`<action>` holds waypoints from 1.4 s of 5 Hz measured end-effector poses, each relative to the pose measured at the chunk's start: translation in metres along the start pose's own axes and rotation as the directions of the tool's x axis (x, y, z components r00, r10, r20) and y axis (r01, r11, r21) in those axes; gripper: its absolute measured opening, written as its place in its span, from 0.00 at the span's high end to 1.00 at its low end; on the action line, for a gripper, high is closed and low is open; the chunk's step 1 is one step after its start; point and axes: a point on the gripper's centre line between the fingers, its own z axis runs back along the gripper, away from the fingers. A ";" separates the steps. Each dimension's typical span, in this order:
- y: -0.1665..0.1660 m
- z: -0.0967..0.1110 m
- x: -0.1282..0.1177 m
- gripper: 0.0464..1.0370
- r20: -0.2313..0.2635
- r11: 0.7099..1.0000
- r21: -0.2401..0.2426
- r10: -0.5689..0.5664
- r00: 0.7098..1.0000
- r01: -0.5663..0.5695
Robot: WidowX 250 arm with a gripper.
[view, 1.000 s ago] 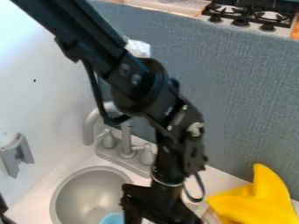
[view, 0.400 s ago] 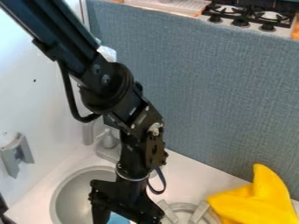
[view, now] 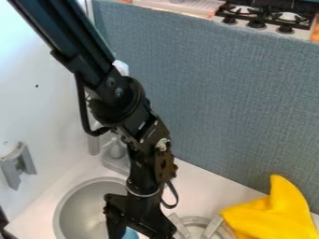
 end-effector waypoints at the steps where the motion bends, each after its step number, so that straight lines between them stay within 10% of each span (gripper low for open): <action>1: -0.002 -0.011 0.007 0.04 -0.008 1.000 0.000 -0.015 1.000 0.015; 4: 0.011 -0.038 0.007 0.09 -0.153 0.998 0.033 0.051 0.987 -0.046; 7: 0.007 -0.040 0.006 0.89 -0.158 0.999 0.017 0.053 0.986 -0.051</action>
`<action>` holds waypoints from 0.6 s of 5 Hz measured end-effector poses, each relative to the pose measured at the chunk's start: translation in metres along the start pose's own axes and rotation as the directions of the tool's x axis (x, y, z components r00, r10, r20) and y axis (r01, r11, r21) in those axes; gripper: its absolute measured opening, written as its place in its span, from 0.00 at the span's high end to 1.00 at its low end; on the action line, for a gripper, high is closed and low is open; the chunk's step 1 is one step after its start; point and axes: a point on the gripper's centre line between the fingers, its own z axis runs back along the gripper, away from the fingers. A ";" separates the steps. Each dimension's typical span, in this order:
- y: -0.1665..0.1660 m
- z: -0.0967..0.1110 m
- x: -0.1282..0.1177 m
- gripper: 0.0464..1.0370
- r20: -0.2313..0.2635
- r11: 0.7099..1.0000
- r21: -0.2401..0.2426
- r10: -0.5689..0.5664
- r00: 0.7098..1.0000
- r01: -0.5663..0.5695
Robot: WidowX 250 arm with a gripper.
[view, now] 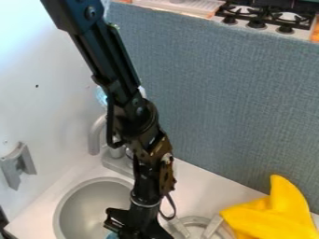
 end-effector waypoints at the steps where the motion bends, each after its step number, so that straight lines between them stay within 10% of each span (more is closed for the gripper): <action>1: -0.013 0.014 -0.005 0.95 0.007 0.999 0.032 -0.021 1.000 0.020; 3: -0.066 0.080 0.006 0.95 0.048 0.995 0.052 -0.083 0.995 0.080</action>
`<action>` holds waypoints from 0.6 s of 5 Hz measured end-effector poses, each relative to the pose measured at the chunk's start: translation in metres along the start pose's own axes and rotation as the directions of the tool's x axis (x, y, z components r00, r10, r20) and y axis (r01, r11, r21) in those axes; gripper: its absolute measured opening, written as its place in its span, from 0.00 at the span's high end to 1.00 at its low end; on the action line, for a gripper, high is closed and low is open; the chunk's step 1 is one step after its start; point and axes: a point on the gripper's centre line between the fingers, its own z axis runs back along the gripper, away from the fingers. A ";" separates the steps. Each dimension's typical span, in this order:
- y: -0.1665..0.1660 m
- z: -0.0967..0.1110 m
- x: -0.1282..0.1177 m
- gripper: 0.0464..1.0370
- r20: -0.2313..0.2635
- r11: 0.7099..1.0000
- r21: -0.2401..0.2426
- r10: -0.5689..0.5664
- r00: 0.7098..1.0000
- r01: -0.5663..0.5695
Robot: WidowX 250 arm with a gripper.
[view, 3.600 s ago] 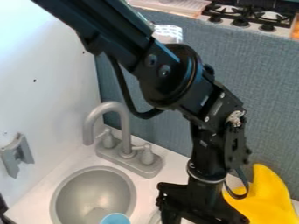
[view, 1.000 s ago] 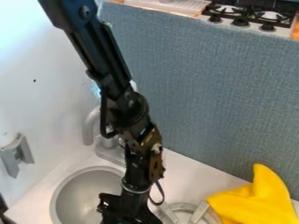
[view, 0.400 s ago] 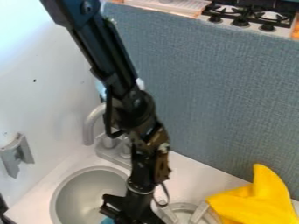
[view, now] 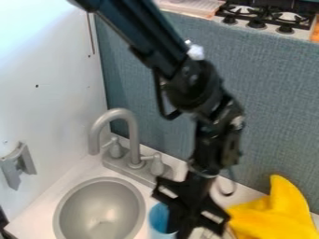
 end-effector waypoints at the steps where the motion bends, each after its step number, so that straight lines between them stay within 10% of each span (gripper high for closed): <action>1: -0.022 0.018 0.017 0.95 0.074 0.998 -0.014 -0.060 0.995 0.062; 3: -0.036 -0.015 0.039 0.95 0.051 0.992 -0.024 -0.121 0.991 0.122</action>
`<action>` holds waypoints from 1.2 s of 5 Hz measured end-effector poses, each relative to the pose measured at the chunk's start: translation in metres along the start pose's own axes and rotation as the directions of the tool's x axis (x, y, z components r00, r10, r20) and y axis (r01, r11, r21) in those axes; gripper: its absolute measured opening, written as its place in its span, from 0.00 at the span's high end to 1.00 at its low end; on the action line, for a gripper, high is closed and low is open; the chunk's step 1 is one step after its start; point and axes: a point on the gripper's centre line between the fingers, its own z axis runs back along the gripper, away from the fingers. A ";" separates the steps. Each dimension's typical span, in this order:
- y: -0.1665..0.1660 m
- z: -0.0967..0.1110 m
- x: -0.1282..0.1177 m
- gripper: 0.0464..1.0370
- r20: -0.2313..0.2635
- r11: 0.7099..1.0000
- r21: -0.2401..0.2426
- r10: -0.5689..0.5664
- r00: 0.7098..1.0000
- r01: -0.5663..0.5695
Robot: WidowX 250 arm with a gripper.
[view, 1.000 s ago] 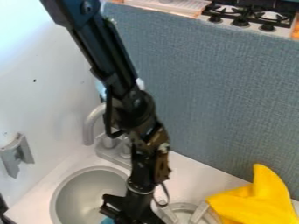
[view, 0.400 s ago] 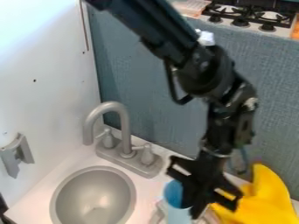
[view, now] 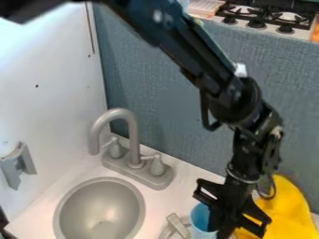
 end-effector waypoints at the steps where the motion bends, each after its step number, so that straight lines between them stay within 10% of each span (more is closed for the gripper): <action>1: -0.003 -0.013 0.003 0.95 -0.033 1.000 -0.011 -0.016 0.999 0.016; 5: 0.015 -0.030 0.009 0.92 -0.083 1.000 -0.021 0.015 0.996 -0.017; 6: 0.019 -0.037 0.004 0.70 -0.104 1.000 -0.022 0.018 0.994 -0.020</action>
